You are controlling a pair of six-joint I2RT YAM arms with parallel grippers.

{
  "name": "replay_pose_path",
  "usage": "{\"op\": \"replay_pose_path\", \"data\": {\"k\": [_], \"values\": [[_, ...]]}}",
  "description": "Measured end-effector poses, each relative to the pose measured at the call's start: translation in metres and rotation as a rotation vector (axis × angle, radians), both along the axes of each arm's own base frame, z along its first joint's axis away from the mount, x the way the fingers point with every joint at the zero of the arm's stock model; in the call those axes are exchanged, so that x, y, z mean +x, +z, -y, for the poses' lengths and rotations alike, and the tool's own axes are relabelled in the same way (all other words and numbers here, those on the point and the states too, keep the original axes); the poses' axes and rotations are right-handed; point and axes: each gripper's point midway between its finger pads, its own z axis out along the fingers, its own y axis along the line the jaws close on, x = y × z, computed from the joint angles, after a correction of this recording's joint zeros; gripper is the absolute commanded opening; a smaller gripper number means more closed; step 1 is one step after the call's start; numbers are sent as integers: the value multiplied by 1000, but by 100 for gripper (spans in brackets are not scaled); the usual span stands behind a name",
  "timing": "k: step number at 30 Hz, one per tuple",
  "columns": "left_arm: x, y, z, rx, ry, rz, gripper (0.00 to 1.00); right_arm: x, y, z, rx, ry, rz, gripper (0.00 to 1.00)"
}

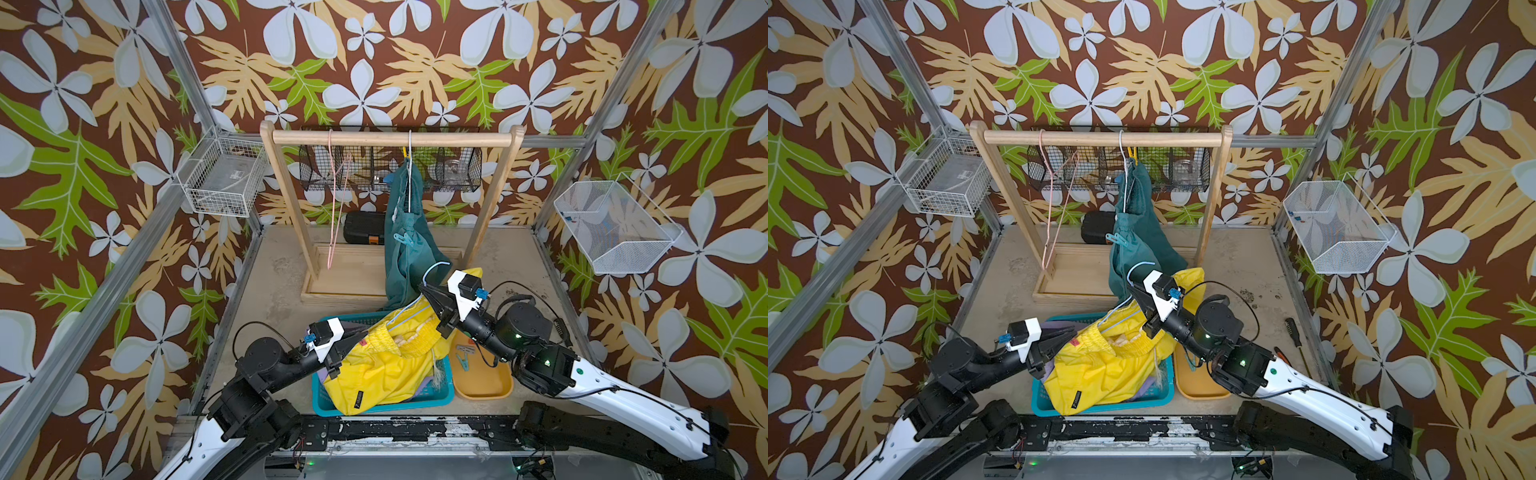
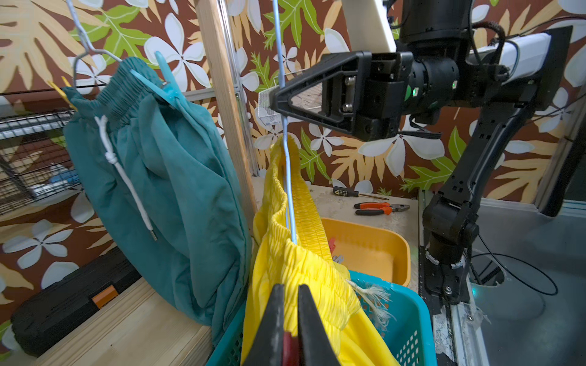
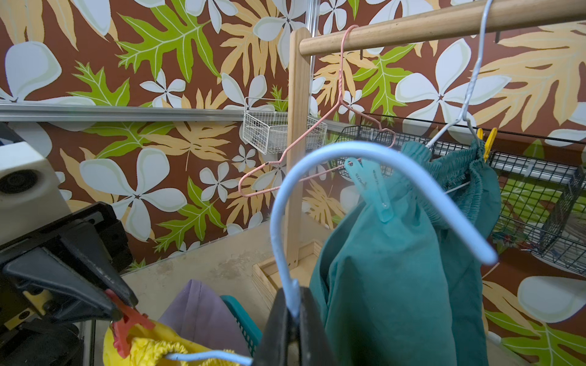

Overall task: Remove the clothespins securing shorts to the hanger
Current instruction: Place the hanger in the basket, then place the clothespin in the storage box.

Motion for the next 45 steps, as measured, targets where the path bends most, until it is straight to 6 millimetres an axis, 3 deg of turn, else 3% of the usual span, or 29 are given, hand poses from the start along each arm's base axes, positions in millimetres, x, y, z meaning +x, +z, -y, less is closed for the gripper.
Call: {"op": "replay_pose_path", "data": {"k": [8, 14, 21, 27, 34, 38, 45], "values": [[-1, 38, -38, -166, 164, 136, 0, 6, -4, -5, -9, -14, -21, 0], [3, 48, -56, -216, 255, 156, 0, 5, 1, -11, -8, -12, -22, 0], [9, 46, -62, -225, 305, 151, 0, -18, -4, -52, -52, 78, -31, 0], [10, 46, -66, -234, 328, 153, 0, -26, -28, -85, -109, 126, -70, 0], [10, 45, -68, -234, 335, 155, 0, -11, -56, -88, -127, 98, -151, 0], [14, 38, -64, -216, 336, 143, 0, 5, -82, -88, -143, 73, -231, 0], [18, 35, -60, -203, 328, 133, 0, 11, -141, -95, -204, 58, -335, 0]]}}
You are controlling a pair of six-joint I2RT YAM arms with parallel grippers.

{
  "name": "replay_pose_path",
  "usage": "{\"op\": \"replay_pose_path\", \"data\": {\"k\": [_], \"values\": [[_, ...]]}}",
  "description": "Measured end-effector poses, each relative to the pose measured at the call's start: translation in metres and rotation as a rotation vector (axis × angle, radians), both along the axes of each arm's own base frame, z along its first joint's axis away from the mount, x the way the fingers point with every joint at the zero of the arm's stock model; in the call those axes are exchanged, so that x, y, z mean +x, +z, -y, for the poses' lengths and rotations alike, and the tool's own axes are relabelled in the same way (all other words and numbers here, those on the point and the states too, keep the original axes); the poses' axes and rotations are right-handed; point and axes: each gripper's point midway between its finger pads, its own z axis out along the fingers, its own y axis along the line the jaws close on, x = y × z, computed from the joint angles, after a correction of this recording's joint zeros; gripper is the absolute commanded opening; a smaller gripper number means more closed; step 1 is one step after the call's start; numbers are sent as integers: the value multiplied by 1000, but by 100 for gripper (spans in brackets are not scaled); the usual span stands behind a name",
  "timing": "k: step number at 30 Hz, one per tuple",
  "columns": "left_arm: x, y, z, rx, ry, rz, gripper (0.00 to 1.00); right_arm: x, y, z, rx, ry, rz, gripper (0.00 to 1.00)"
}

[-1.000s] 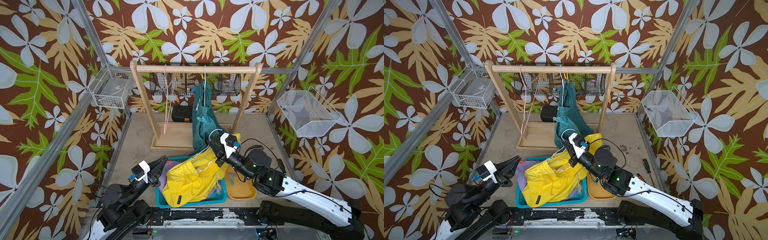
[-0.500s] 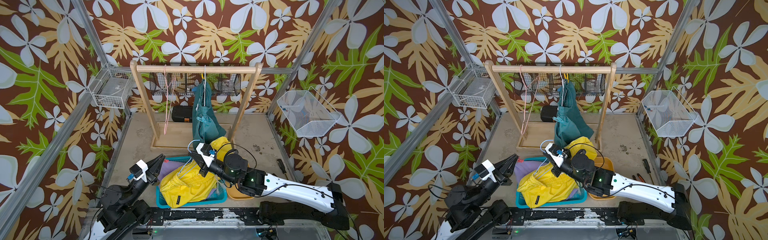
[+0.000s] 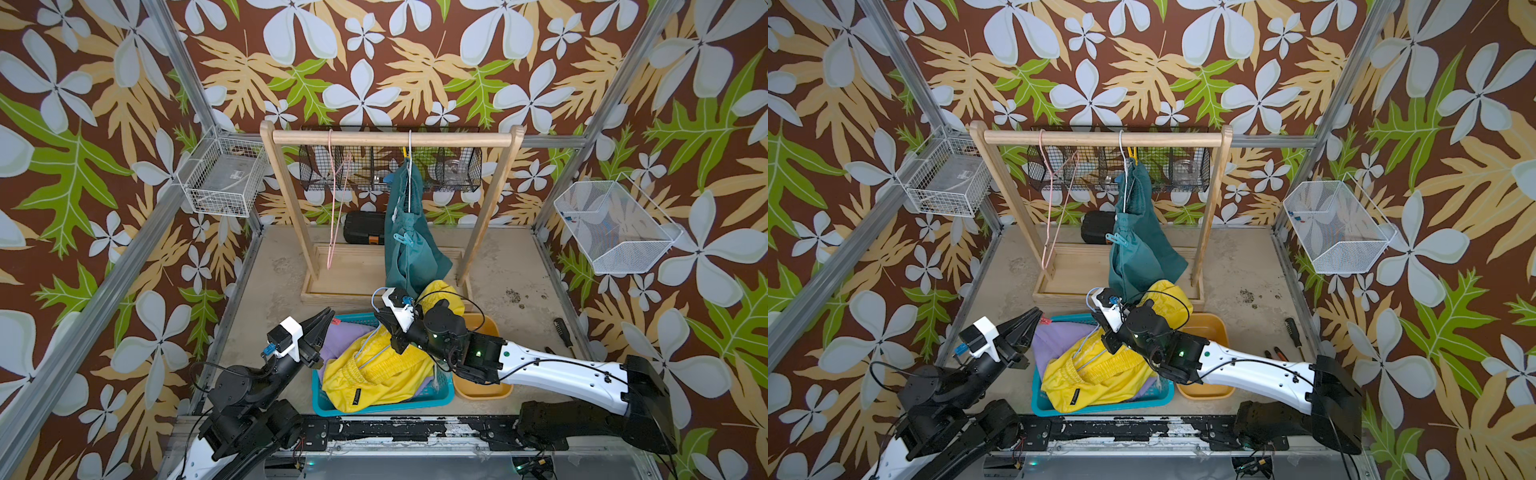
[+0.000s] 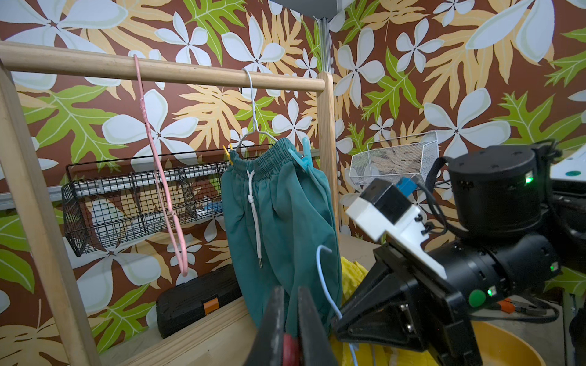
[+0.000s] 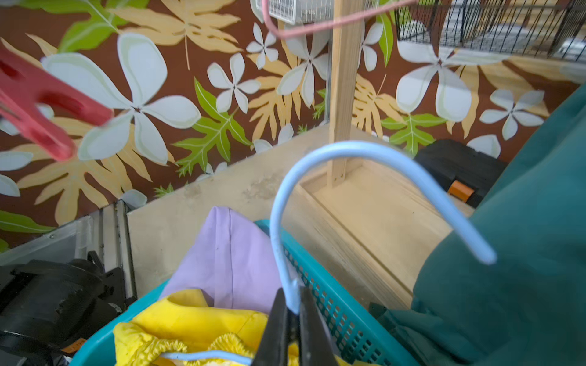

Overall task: Remove the clothespins securing shorts to the hanger
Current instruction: Place the clothespin in the storage box.

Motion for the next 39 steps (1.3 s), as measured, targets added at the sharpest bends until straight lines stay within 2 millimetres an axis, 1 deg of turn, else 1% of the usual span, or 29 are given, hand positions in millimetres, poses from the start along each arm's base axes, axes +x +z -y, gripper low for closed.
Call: {"op": "replay_pose_path", "data": {"k": [2, 4, 5, 7, 8, 10, 12, 15, 17, 20, 23, 26, 29, 32, 34, 36, 39], "values": [[0, 0, 1, 1, -4, -1, 0, 2, -12, -1, -13, -12, -16, 0], [0, 0, 1, -1, -5, -3, 0, 4, -18, -2, -14, -17, -19, 8], [0, -1, 1, -2, -8, -5, 0, 5, -19, -2, -10, -21, -21, 11], [-1, -1, 2, -6, -18, -9, 0, 5, -19, -2, 7, -25, -26, 20], [-2, -1, 3, -3, -27, -9, 0, 4, -18, -1, 12, -27, -26, 26], [-2, -3, 6, 1, -38, -16, 0, 3, -19, 4, 10, -30, -26, 31], [-1, -11, 14, 22, -71, -43, 0, 1, -16, 9, 22, -32, -22, 38], [1, -28, 31, 70, -141, -106, 0, -4, -3, 21, 61, -37, -3, 44], [2, -37, 38, 84, -170, -146, 0, -9, 10, 30, 100, -32, 16, 45], [-2, -35, 41, 69, -203, -151, 0, -21, 32, 45, 170, -6, 55, 51], [-14, -30, 47, 64, -278, -131, 0, -38, 52, 61, 234, 52, 107, 57], [-28, -27, 59, 80, -387, -119, 0, -59, 74, 73, 295, 164, 159, 57], [-41, -29, 70, 106, -490, -120, 0, -73, 95, 83, 335, 259, 204, 55], [-47, -30, 75, 117, -540, -116, 0, -88, 105, 84, 335, 360, 217, 55], [-53, -28, 78, 119, -579, -101, 0, -98, 104, 79, 315, 426, 215, 56], [-55, -27, 81, 116, -608, -102, 0, -104, 99, 72, 288, 484, 199, 58], [-56, -26, 85, 120, -638, -106, 0, -108, 85, 62, 245, 545, 156, 59]]}}
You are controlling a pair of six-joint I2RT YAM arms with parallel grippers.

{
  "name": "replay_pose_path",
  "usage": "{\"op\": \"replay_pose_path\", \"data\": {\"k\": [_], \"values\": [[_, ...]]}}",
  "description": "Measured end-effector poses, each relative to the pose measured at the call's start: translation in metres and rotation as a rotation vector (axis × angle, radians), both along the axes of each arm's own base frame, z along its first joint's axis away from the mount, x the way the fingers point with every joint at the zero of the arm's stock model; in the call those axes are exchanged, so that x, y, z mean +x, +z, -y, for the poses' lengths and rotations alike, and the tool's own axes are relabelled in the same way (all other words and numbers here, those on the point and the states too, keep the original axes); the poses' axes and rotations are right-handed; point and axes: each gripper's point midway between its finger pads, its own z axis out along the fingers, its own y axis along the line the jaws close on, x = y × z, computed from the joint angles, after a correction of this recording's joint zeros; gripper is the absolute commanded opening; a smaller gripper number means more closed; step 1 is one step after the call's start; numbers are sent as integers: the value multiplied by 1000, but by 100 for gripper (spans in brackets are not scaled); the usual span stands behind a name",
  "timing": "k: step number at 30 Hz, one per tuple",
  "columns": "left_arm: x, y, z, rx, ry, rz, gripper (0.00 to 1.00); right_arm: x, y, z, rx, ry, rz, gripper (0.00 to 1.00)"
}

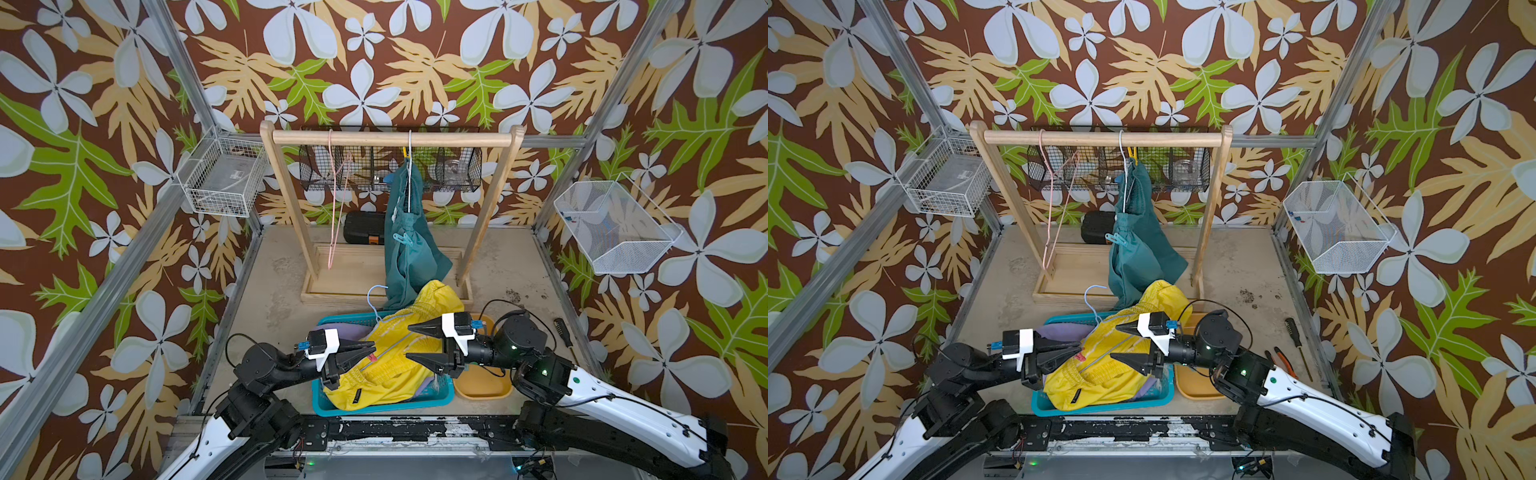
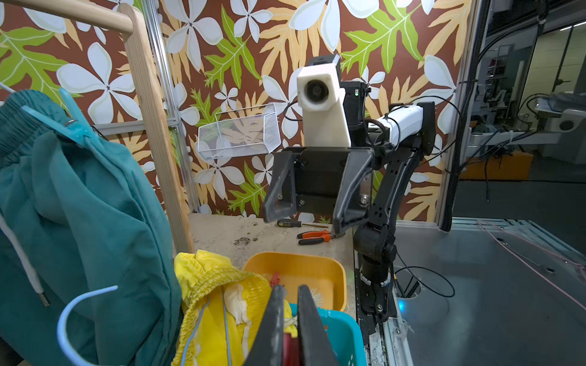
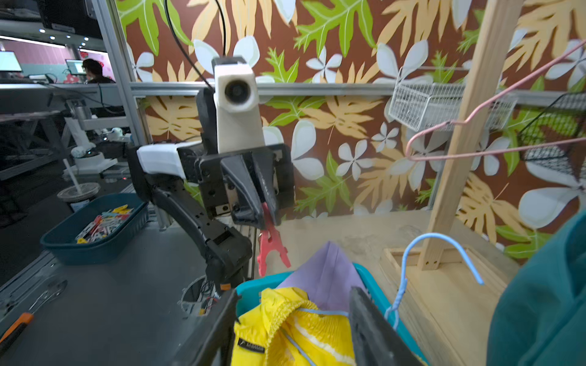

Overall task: Remove the clothespins securing shorts to the hanger
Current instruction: Place the clothespin in the storage box.

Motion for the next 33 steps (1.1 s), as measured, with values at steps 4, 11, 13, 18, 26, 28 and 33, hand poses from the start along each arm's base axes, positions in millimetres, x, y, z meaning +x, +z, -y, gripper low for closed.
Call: {"op": "replay_pose_path", "data": {"k": [4, 11, 13, 18, 26, 28, 33], "values": [[-2, 3, 4, -1, -29, 4, 0, -4, -8, -9, -30, 59, -17, 59], [-1, 8, 6, -17, -36, 20, 0, -5, -9, -27, -48, 129, -32, 58], [1, 9, 7, -23, -35, 24, 0, -5, -11, -31, -52, 141, -38, 58], [5, 9, 10, -32, -36, 25, 0, -3, -10, -37, -52, 161, -39, 57], [10, 7, 14, -41, -33, 33, 0, 3, -13, -51, -62, 175, -51, 53], [10, 7, 14, -47, -33, 36, 0, 5, -16, -54, -69, 178, -61, 51], [9, 9, 14, -57, -33, 48, 0, 7, -20, -59, -77, 181, -85, 45]]}}
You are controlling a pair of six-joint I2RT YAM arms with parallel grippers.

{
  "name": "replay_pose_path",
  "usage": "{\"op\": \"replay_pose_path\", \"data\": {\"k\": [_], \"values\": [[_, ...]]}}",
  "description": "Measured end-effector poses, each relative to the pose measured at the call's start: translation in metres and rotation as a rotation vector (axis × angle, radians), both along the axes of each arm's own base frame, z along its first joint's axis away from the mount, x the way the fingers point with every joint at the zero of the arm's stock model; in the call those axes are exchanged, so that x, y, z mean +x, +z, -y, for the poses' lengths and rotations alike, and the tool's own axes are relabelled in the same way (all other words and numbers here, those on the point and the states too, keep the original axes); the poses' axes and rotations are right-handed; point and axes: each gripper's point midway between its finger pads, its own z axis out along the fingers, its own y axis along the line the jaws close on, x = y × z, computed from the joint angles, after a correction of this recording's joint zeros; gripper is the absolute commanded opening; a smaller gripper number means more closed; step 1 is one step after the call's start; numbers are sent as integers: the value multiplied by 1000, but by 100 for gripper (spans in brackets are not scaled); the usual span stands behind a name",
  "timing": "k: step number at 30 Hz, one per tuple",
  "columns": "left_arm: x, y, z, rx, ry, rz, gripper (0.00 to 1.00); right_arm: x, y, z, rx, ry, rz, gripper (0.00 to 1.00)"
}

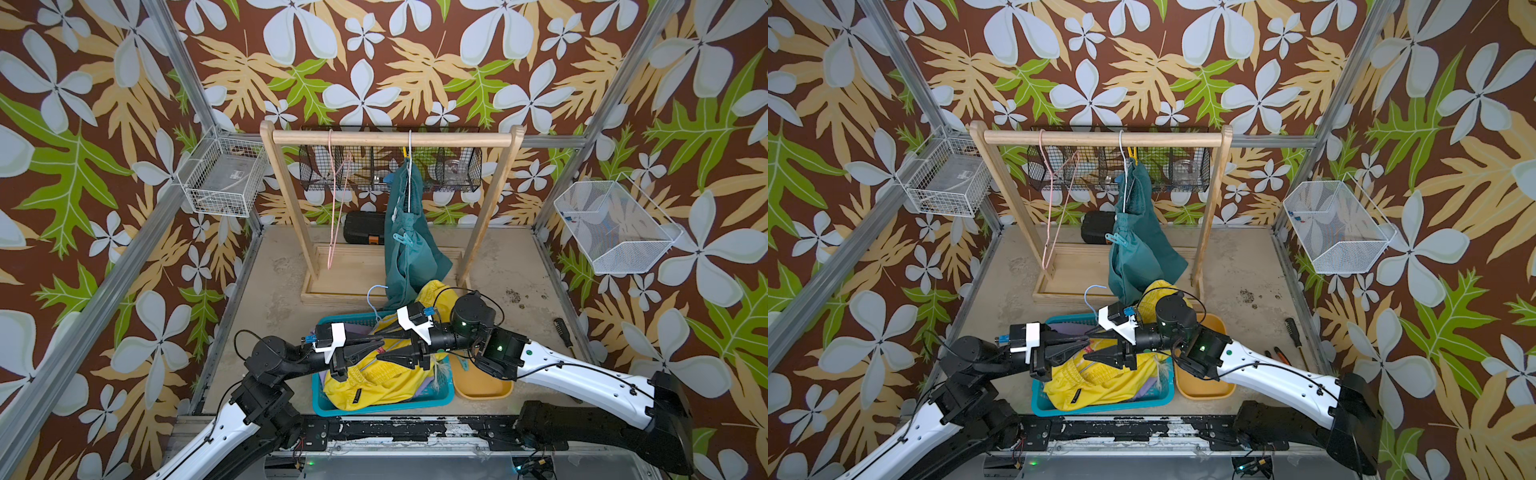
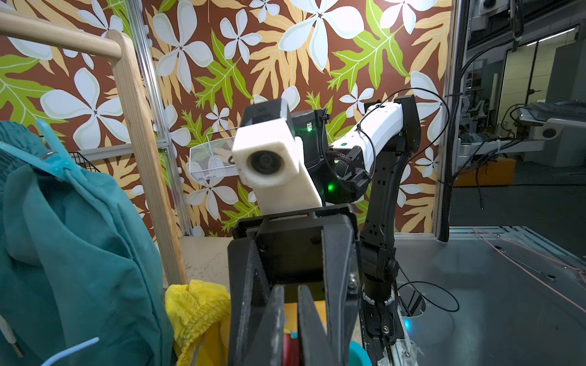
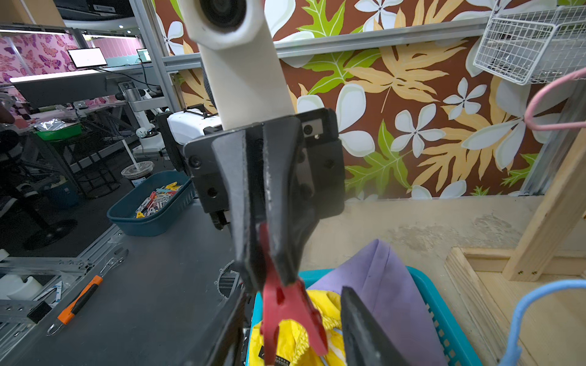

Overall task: Remove the clothespins securing shorts to the hanger
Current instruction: Place the clothespin in the storage box.

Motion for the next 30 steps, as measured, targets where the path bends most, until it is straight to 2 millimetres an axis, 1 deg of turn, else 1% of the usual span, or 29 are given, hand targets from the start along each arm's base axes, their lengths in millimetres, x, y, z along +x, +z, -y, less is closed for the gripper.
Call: {"op": "replay_pose_path", "data": {"k": [4, 5, 6, 7, 8, 9, 12, 14, 15, 16, 20, 23, 27, 30], "values": [[0, -1, 0, 1, 0, -1, 0, 1, 3, -1, 11, 0, 0, 36], [0, -1, 0, 1, 0, -1, 2, 1, 4, -1, 14, 0, 2, 33], [0, -1, 0, 2, 0, -1, 11, 1, 5, -1, 19, 0, 2, 29], [1, -1, 0, 2, 0, -2, 13, 0, 6, -1, 22, 2, 1, 23], [1, -1, 0, 0, 0, -2, 13, 0, 6, -1, 22, 3, 0, 20], [1, 0, 0, -3, 4, -3, 17, 0, 6, -1, 24, 4, 1, 17], [3, 0, -1, -7, 15, -9, 45, -2, 6, -1, 27, 17, 3, 12], [0, 1, 0, -5, 2, 1, 65, -2, 7, -1, 30, 13, -7, 10], [0, 1, -1, -8, 4, 5, 85, -2, 7, -1, 31, 12, -7, 9], [-1, 2, -1, -11, 4, 10, 99, 0, 7, -1, 31, 2, -7, 9], [3, 3, -4, -24, 31, 2, 100, 2, 6, 0, 33, -14, -9, 9], [5, 7, -11, -49, 76, 12, 100, 8, 6, 4, 33, -68, -4, 9], [12, 13, -23, -99, 162, 27, 100, 27, 6, 16, 25, -218, -1, 9], [21, 14, -32, -127, 237, 22, 100, 46, 8, 32, 21, -375, -8, 9]]}}
